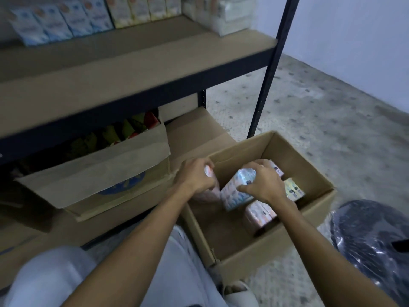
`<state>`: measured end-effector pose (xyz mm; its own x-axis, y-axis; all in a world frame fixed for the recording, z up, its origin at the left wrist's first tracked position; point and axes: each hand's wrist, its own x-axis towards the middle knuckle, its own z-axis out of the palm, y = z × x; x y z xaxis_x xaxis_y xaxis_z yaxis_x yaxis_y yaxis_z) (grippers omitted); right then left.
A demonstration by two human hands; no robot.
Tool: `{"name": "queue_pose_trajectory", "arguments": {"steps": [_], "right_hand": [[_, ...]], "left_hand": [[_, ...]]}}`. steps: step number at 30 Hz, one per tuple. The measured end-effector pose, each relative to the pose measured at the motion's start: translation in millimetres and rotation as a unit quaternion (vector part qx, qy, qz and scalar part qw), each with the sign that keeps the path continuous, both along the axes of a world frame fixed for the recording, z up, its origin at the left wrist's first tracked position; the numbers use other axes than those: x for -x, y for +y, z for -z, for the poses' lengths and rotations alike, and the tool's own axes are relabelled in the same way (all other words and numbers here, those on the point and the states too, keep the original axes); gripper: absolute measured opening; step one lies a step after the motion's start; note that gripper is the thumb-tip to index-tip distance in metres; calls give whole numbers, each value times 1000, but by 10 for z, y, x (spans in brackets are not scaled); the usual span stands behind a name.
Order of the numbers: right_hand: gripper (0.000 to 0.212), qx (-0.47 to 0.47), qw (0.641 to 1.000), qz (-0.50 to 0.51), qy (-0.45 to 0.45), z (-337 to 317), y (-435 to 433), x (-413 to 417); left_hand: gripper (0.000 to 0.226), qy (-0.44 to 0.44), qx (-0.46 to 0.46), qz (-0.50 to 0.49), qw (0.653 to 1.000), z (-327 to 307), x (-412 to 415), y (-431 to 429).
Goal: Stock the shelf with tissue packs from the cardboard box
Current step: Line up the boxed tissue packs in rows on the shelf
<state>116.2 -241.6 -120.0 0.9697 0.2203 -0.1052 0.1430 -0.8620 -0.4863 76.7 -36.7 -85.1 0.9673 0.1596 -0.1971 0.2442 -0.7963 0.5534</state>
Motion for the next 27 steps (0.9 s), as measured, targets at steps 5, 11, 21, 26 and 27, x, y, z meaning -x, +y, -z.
{"name": "queue_pose_trajectory", "arguments": {"steps": [5,11,21,26,27], "right_hand": [[60,-26,998,26,-49,-444,-136,71],[60,-56,989,35,-130,-948,-278,166],[56,-140,953,56,-264,-1710,-427,329],[55,-197,919,73,-334,-2231,-397,426],[55,-208,911,71,-350,-2323,-381,436]], "left_hand": [[54,-37,17,-8,999,-425,129,81],[51,-105,29,-8,994,-901,346,147],[49,-228,29,-4,973,-1718,724,262],[47,-302,80,-24,950,-2174,847,453],[46,-322,84,-29,942,-2249,870,498]]}}
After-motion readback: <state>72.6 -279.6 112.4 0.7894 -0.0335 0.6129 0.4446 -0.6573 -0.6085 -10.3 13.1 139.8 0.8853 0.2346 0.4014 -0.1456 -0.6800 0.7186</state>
